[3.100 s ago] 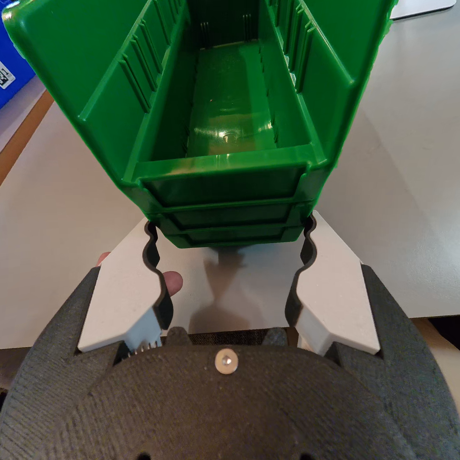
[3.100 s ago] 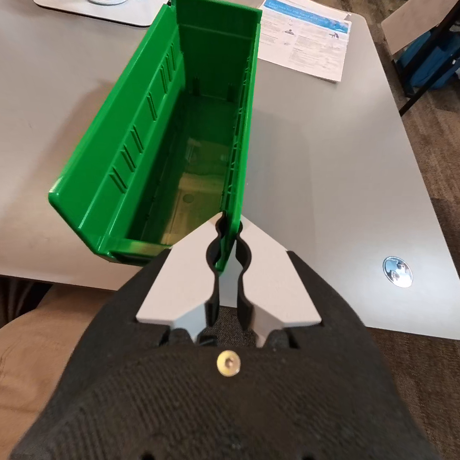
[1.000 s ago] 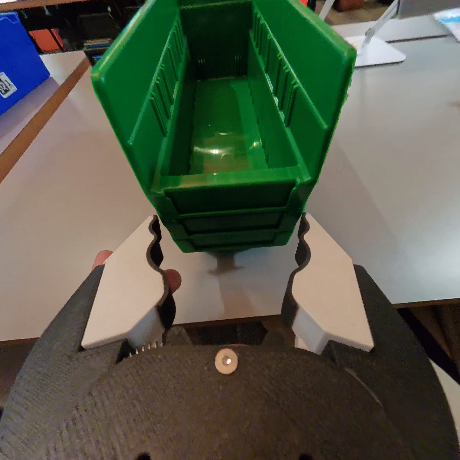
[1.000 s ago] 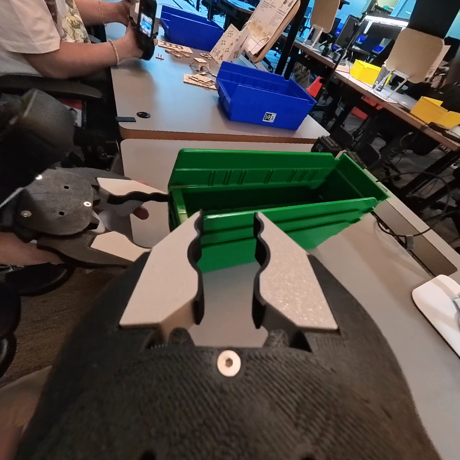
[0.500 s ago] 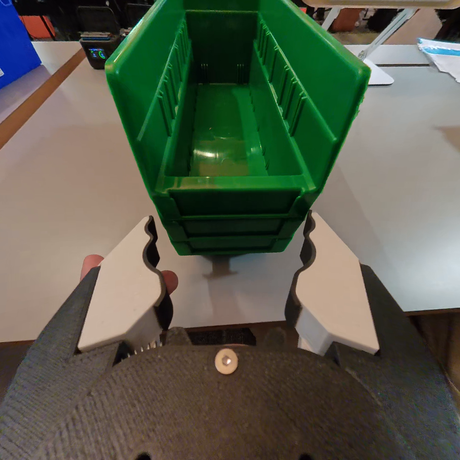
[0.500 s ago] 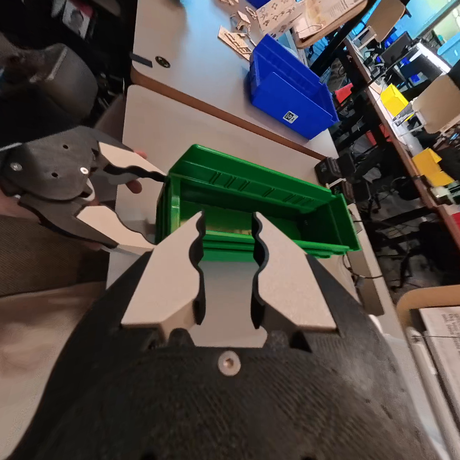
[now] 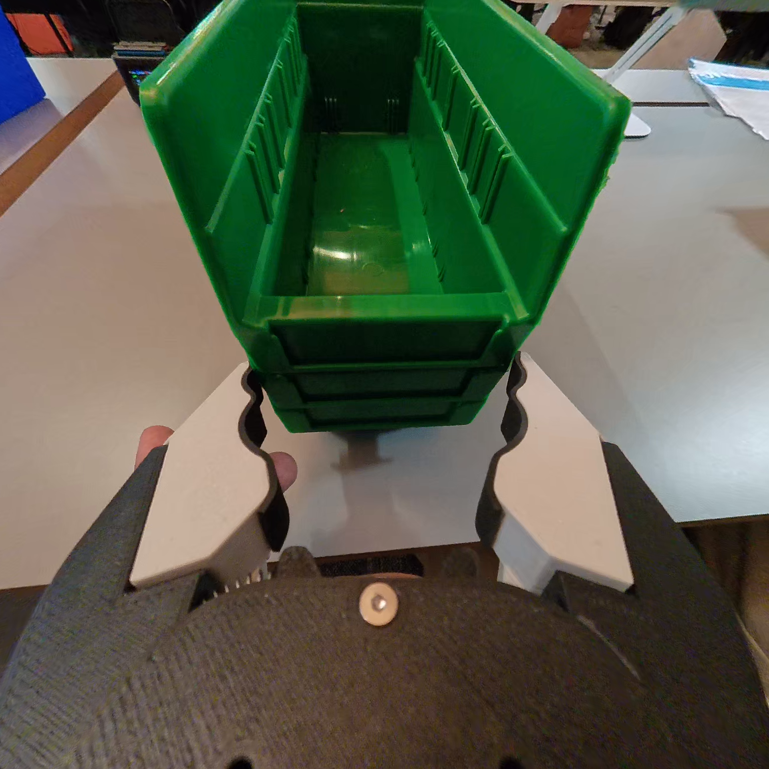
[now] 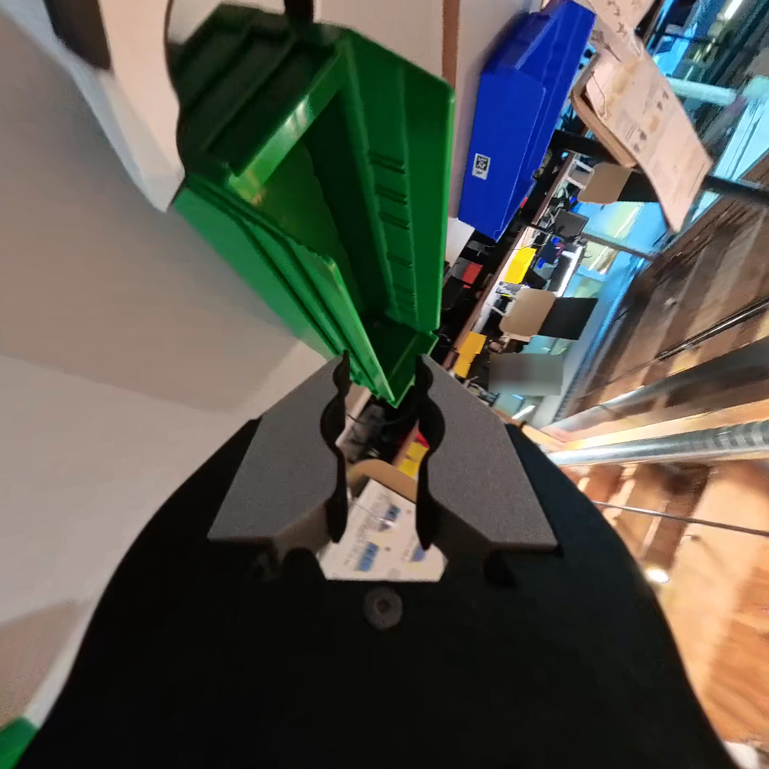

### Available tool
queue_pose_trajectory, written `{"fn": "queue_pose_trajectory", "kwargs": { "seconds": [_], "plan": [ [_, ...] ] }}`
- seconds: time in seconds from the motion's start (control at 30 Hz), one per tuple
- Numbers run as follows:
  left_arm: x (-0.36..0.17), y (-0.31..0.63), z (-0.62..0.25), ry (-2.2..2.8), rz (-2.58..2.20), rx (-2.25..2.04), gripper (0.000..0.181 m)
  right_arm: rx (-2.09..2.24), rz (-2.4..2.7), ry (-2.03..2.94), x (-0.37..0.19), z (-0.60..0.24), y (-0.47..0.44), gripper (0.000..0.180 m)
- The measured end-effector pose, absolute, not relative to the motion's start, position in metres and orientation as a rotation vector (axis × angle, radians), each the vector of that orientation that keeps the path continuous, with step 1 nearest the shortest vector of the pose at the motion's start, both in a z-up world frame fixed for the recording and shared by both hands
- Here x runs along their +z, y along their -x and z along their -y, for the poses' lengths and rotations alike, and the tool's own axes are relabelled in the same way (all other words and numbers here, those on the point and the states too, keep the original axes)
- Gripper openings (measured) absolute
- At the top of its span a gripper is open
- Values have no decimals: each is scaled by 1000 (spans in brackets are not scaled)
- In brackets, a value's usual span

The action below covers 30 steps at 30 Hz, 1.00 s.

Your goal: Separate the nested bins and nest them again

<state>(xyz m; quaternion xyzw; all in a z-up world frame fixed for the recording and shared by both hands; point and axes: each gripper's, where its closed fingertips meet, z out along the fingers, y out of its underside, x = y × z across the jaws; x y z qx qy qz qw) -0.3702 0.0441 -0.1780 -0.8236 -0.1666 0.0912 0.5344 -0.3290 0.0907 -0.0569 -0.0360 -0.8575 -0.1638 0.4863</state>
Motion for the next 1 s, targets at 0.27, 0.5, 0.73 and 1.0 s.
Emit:
{"fn": "queue_pose_trajectory", "kwargs": {
  "seconds": [0.27,0.5,0.73,1.0],
  "plan": [
    [-178,370,-44,1964,394,217,117,-273,2269,58,-74,-91,326,30],
    [-184,369,-45,1980,436,118,119,-27,2406,134,-77,-82,329,28],
    [-185,369,-45,1985,428,124,119,-72,2452,20,-89,-75,343,14],
    [-186,370,-45,1992,422,129,119,-121,2438,-82,-93,-75,342,4]
  ]
}}
